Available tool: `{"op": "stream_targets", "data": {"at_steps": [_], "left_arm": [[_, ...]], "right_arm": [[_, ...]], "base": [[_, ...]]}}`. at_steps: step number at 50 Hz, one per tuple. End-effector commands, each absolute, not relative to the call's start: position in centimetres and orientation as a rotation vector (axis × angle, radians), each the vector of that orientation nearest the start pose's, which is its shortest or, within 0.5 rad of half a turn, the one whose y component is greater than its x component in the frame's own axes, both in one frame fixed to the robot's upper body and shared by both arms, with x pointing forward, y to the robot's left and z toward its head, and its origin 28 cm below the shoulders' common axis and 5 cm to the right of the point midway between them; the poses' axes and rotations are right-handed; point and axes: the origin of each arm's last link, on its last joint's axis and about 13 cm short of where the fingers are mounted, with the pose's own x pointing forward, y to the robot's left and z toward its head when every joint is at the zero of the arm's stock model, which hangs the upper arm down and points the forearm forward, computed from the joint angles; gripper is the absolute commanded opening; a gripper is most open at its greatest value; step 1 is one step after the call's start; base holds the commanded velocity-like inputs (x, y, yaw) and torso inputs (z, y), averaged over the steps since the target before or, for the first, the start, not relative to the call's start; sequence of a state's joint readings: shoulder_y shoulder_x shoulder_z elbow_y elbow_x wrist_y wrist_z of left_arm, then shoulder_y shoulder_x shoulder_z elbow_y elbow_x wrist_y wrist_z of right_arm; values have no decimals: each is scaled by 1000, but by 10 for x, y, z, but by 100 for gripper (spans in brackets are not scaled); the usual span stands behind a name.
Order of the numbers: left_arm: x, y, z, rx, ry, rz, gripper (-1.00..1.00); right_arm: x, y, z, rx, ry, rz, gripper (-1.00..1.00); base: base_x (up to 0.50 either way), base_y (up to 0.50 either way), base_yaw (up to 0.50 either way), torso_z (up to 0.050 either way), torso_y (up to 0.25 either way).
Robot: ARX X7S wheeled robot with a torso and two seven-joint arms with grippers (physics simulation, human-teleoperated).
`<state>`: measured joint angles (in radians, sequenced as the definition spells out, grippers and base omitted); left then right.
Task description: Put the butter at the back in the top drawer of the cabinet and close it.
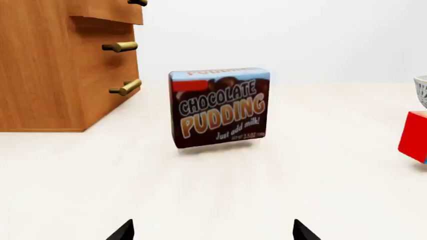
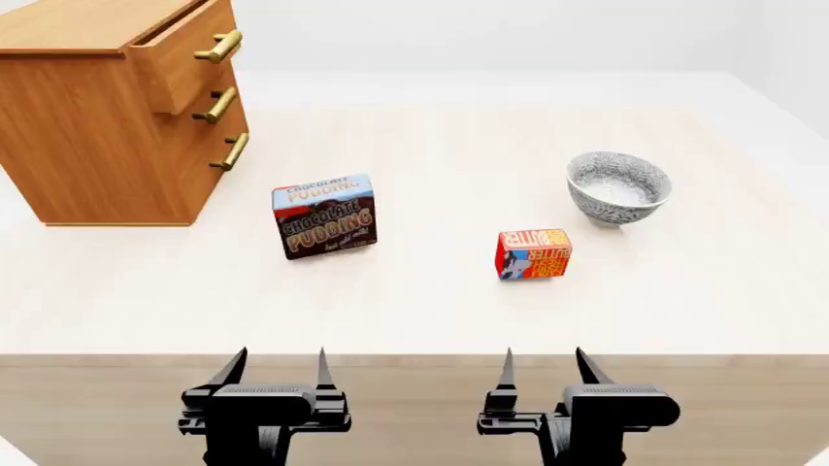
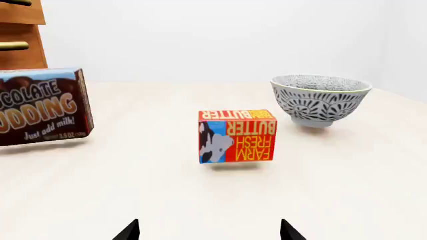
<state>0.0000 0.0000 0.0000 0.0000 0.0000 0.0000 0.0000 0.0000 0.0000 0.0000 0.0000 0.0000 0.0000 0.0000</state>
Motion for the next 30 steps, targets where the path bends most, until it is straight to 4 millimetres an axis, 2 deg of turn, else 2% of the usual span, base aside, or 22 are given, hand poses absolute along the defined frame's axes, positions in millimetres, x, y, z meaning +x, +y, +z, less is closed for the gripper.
{"op": "stream_targets", "data": {"at_steps": [1, 30], "left_arm": [[211, 206, 13, -1, 4, 0, 100], [211, 206, 12, 1, 18, 0, 100]], "right_arm": [[210, -96, 13, -3, 0, 0, 100], [211, -96, 12, -1, -3, 7, 100]], "base": [[0, 0, 0, 0, 0], [0, 0, 0, 2, 0]]}}
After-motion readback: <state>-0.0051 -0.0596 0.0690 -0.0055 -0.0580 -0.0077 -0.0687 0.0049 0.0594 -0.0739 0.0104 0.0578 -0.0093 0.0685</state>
